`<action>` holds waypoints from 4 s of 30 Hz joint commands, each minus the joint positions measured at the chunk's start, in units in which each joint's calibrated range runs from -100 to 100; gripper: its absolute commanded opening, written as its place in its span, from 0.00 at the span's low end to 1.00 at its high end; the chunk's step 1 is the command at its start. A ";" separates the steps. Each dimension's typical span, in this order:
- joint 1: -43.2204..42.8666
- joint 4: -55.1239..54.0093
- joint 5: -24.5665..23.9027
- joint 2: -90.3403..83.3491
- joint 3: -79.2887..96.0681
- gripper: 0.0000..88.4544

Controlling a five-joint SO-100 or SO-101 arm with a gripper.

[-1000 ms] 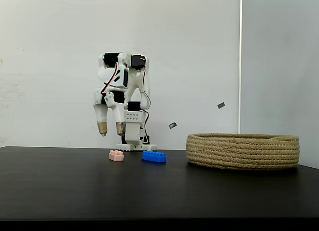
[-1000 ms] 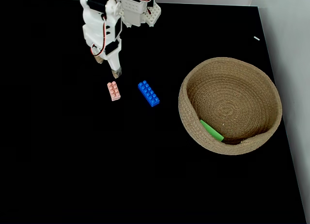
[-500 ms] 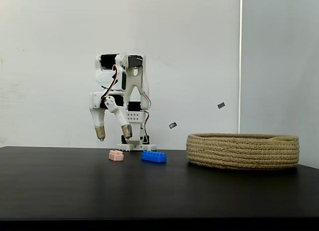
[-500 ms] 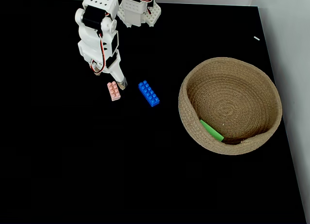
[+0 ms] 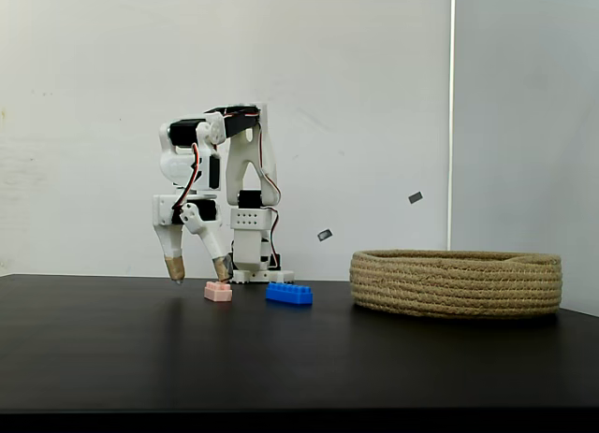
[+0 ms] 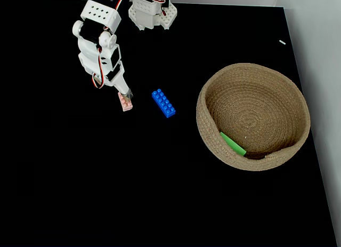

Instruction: Place the lego blocks in the tray

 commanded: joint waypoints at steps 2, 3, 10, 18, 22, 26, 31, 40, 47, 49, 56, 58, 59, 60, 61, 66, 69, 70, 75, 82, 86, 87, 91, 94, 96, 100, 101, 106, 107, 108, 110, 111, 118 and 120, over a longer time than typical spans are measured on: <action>-2.04 -0.77 -0.88 -0.65 -3.52 0.36; -2.53 -0.77 -1.22 -0.65 -3.52 0.37; -6.00 -0.69 -3.27 -2.54 -3.88 0.38; -6.57 -0.11 -3.37 -3.74 -0.42 0.37; -5.83 -0.61 -3.37 -3.40 -0.24 0.34; -5.34 -2.02 -4.10 -2.54 -0.87 0.30; -4.84 -4.52 -4.69 -1.94 -0.87 0.21; -4.27 -6.77 -6.45 -1.59 -1.15 0.02; -5.83 -4.69 -10.26 -5.03 -2.70 0.00; -6.99 -1.44 -12.16 -7.18 -4.25 0.00; -14.57 9.64 -20.17 -19.48 -6.99 0.00; -18.12 13.05 -23.05 -23.78 -8.44 0.00; -20.01 14.47 -25.01 -25.76 -9.27 0.00; -22.40 15.72 -27.01 -27.82 -9.99 0.00; -24.88 16.80 -29.06 -29.28 -10.63 0.00; -37.82 16.97 -41.56 -29.62 -13.19 0.00; -42.44 13.39 -49.43 -26.19 -17.75 0.00; -43.43 12.14 -51.53 -24.72 -19.75 0.00; -47.05 5.06 -57.73 -18.62 -25.68 0.01; -50.19 0.98 -61.15 -17.07 -26.05 0.14; -49.77 1.64 -60.81 -16.21 -26.05 0.16; -49.44 1.64 -60.56 -16.21 -26.05 0.16; -49.03 2.39 -59.78 -16.47 -25.95 0.18; -49.36 3.81 -59.39 -16.64 -25.95 0.24; -49.86 4.39 -58.85 -16.64 -25.86 0.28; -49.69 7.31 -58.36 -16.81 -25.59 0.29; -49.61 8.72 -57.92 -17.07 -25.04 0.29; -44.17 19.63 -54.21 -18.70 -20.30 0.27; -42.27 20.72 -52.55 -19.65 -17.11 0.25; -39.96 21.13 -50.74 -20.42 -13.55 0.24; -35.18 21.13 -47.33 -20.94 -7.99 0.23; -32.87 20.80 -46.59 -20.85 -6.44 0.23; -24.96 13.30 -59.78 -17.93 -4.80 0.31; -24.88 13.22 -63.83 -18.19 -2.88 0.30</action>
